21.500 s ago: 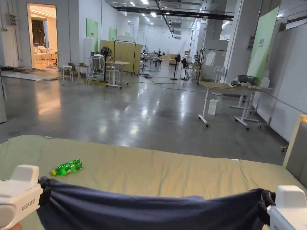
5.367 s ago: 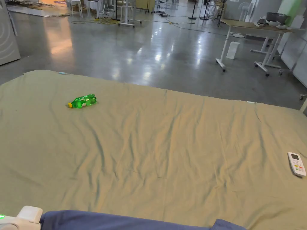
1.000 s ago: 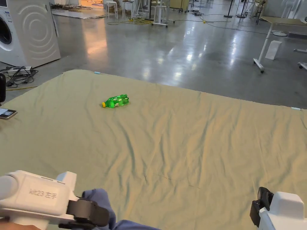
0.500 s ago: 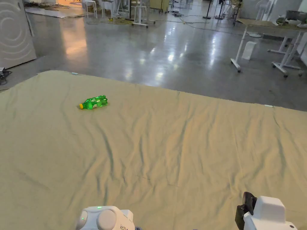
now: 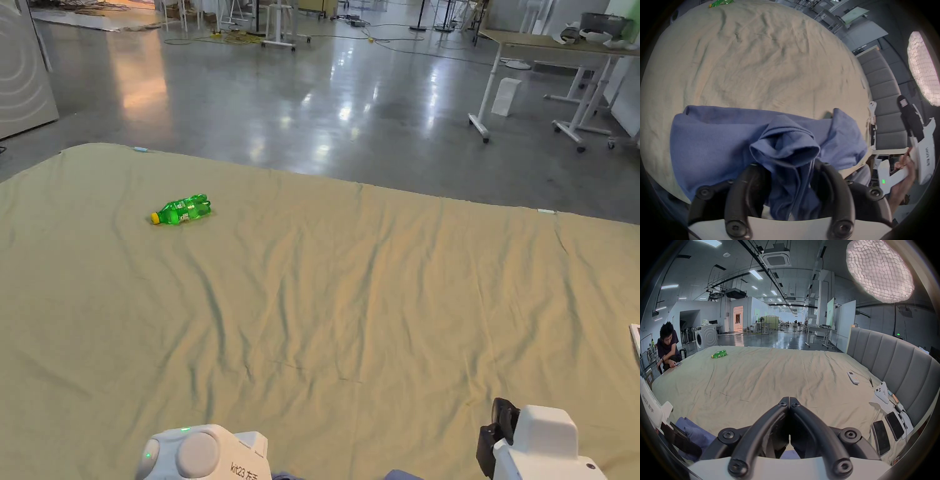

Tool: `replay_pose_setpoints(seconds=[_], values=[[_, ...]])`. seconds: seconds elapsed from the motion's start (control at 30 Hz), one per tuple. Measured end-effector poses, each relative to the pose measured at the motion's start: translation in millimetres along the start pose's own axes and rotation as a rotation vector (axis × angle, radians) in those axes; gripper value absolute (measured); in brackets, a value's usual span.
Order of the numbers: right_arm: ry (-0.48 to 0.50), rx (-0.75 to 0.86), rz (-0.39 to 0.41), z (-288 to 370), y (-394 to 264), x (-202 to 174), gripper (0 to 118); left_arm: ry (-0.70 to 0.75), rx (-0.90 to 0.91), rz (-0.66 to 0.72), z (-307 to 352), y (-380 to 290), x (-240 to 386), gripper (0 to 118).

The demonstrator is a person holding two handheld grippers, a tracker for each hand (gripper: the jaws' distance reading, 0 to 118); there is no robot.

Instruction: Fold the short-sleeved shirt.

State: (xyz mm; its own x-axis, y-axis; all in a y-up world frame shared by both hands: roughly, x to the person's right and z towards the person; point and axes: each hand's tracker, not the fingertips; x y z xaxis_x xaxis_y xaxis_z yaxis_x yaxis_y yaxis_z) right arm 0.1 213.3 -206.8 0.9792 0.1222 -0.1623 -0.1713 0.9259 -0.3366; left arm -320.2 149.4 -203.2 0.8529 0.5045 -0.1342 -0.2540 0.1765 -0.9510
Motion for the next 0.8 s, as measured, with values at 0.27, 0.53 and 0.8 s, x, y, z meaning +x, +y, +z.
replay_pose_setpoints(seconds=[0.27, 0.53, 0.8], values=[[-0.004, 0.005, -0.007, 4.1, 2.5, 3.5, 0, -0.072, 0.171, -0.027, 56.1, -4.7, -12.6, 48], [-0.004, -0.004, -0.021, 5.6, -0.2, 6.1, 0, -0.031, 0.127, -0.025, 30.9, -12.9, -13.0, 15], [0.001, -0.022, -0.052, 6.2, -2.3, 8.8, 0, -0.073, 0.124, -0.049, -26.1, -3.0, -5.9, 15]])
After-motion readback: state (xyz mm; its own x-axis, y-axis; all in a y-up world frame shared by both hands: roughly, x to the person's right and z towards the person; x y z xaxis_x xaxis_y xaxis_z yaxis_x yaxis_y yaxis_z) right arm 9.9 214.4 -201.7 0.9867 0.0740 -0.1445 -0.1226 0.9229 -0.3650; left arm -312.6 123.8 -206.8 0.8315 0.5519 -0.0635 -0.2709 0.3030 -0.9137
